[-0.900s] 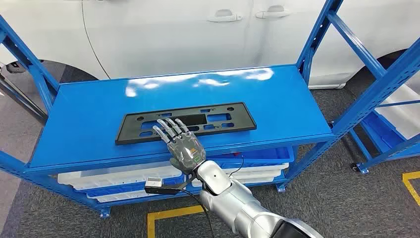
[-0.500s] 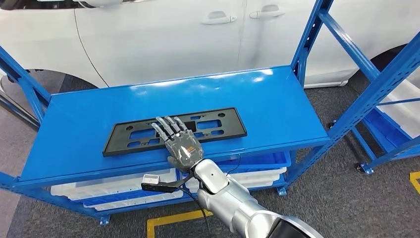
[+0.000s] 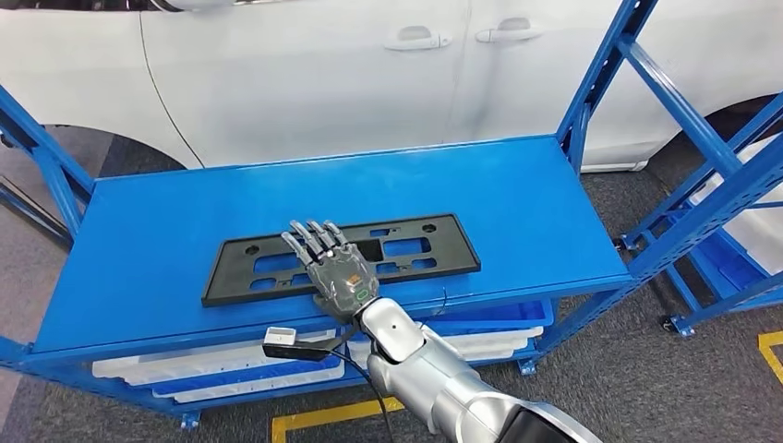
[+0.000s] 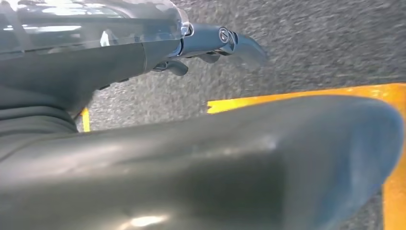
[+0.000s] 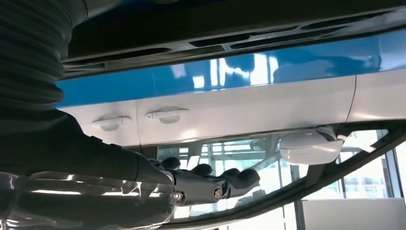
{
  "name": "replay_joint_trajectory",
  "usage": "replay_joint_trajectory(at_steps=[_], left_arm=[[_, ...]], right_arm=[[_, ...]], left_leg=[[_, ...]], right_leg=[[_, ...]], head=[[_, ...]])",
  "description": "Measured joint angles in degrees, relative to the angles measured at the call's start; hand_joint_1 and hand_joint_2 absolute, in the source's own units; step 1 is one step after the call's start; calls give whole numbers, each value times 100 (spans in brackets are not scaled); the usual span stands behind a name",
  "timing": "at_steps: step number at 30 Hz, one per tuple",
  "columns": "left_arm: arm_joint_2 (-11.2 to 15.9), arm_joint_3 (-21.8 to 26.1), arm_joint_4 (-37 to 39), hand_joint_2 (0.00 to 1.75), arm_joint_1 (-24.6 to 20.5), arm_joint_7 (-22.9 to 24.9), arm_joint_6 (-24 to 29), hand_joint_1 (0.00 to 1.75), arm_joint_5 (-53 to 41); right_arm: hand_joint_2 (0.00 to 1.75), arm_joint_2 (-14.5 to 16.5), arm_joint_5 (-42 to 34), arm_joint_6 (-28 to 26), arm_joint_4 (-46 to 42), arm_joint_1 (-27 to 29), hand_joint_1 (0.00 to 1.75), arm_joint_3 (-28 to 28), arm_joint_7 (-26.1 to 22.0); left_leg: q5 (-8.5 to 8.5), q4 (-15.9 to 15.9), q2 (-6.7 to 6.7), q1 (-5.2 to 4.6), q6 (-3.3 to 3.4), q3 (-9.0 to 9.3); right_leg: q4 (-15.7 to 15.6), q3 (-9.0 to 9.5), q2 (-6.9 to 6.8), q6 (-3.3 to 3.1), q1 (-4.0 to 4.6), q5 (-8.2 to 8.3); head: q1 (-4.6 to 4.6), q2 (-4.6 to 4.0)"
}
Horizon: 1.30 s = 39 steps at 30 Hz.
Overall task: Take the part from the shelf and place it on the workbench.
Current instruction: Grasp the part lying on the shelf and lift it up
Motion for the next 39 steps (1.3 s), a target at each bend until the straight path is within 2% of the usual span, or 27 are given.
replay_joint_trajectory(at_steps=[1,2,3,4,6,8,10,12,13,14,16,17,18,19,21,22,23,26,28,29,31,32,33,34,35,37,39], left_arm=[[0,0,0,0,-6,-8,2,0,2],[0,0,0,0,-7,-16,2,0,4],[-1,1,0,0,-6,-24,2,0,8],[-3,1,0,0,-5,-30,3,0,11],[-10,2,1,0,-6,-42,8,0,20],[-18,2,2,0,-18,-51,20,0,33],[-20,2,2,0,-26,-67,41,0,40],[-17,2,2,0,-29,-107,57,0,47],[-17,2,2,0,-33,-131,60,0,51],[-16,2,2,0,-36,-150,61,0,55],[-17,2,2,0,-40,-163,61,0,56],[-17,2,2,0,-40,-161,61,0,54],[-17,2,2,0,-41,-159,61,0,50],[-17,2,2,0,-44,-157,62,0,45],[-15,2,2,0,-60,-155,63,0,38],[-14,2,2,0,-73,-155,63,0,35],[-15,2,2,0,-88,-155,62,0,32],[-19,-1,2,0,-109,-204,57,0,18],[-26,-8,2,0,-116,-318,66,0,8],[-29,-12,2,0,-127,-380,75,0,5],[-31,-15,2,0,-149,-458,90,0,3],[-31,-15,2,0,-156,-474,92,0,2],[-31,-15,2,0,-157,-479,93,0,0],[-34,-15,2,0,-156,-481,93,0,-1],[-38,-16,2,0,-156,-481,93,0,-2],[-52,-17,2,0,-158,-485,93,0,-3],[-59,-17,2,87,-163,-505,94,0,-4]], right_arm=[[175,-3,31,9,20,1,0,24,34],[175,-5,70,21,44,4,0,48,75],[175,-7,125,36,71,3,0,75,126],[175,-9,183,55,96,-3,0,101,180],[175,-10,350,148,149,-37,0,166,337],[175,-10,558,330,211,-95,72,249,540],[175,-14,754,556,269,-136,152,325,754],[175,-16,897,763,317,-162,167,381,924],[175,-16,944,849,338,-181,175,404,982],[175,-16,978,935,357,-202,175,427,1027],[175,-22,1018,1085,398,-228,175,466,1096],[175,-29,1034,1145,418,-232,175,478,1122],[175,-38,1050,1187,440,-233,175,485,1142],[175,-46,1059,1215,456,-234,175,487,1154],[175,-56,1066,1245,482,-238,175,487,1161],[175,-59,1066,1253,493,-245,175,488,1161],[175,-62,1067,1255,503,-255,175,488,1162],[175,-77,1060,1255,516,-299,175,490,1170],[175,-97,1041,1250,518,-323,175,490,1159],[175,-107,1029,1247,520,-329,175,490,1149],[175,-133,1011,1244,527,-325,175,490,1129],[175,-147,1004,1243,532,-321,175,490,1121],[175,-160,999,1241,537,-318,175,490,1114],[175,-169,995,1240,540,-320,175,490,1110],[175,-176,994,1240,541,-324,175,490,1107],[175,-184,994,1240,543,-334,175,490,1105],[175,-189,975,1233,543,-341,175,488,1093]], left_leg=[[-18,1,0,-3,12,16],[-38,2,-1,-5,16,39],[-64,4,-4,-6,14,73],[-93,5,-9,-6,7,115],[-157,6,-18,-7,-19,206],[-210,21,-21,-26,-74,236],[-232,18,-16,-35,-141,231],[-289,78,-4,-25,-205,222],[-377,227,-1,-24,-234,166],[-519,495,1,-19,-260,46],[-849,1252,0,-7,-299,-348],[-934,1556,0,-1,-311,-528],[-907,1679,1,2,-317,-625],[-760,1568,1,4,-317,-606],[-296,831,3,5,-294,-301],[-133,448,3,-4,-273,-131],[-49,189,-1,-14,-241,-18],[-46,32,-13,-36,-136,39],[-26,-1,-1,-16,-63,59],[-17,-17,6,-4,-28,68],[-20,-18,13,-8,13,69],[-23,-15,12,-11,18,70],[-27,-13,10,-12,19,76],[-32,-11,6,-13,17,86],[-39,-9,-1,-13,10,101],[-65,3,-16,-24,-22,125],[-87,13,-24,-39,-77,126]], right_leg=[[397,-244,-2,13,-7,-119],[668,-436,-4,19,-10,-146],[715,-523,-5,17,-12,-47],[535,-493,-7,5,-12,152],[-227,-198,-14,-49,-4,632],[-798,35,-17,-110,25,832],[-934,72,-4,-155,50,822],[-963,100,6,-207,21,816],[-985,127,4,-234,4,812],[-1005,156,0,-262,-12,805],[-1007,180,-5,-297,-7,780],[-1007,187,-3,-304,-3,770],[-1005,198,2,-304,-1,760],[-1004,216,9,-297,-2,748],[-1002,273,19,-270,-2,713],[-995,290,23,-250,9,696],[-990,291,25,-225,19,688],[-988,265,30,-152,34,693],[-839,210,22,-94,27,585],[-612,110,17,-68,22,451],[159,-256,10,-30,1,91],[520,-440,9,-19,-8,-31],[722,-551,7,-14,-14,-53],[682,-545,4,-17,-17,42],[403,-422,0,-30,-19,232],[-452,-16,-10,-76,-4,622],[-922,198,-12,-116,21,752]], head=[[-1,0],[0,0],[1,0],[1,0],[0,0],[-12,0],[-23,0],[-24,1],[-32,1],[-39,1],[-51,0],[-50,0],[-50,0],[-51,0],[-50,0],[-50,0],[-48,0],[-42,0],[-35,0],[-30,0],[-20,0],[-20,0],[-19,0],[-19,0],[-18,0],[-19,0],[-24,0]])
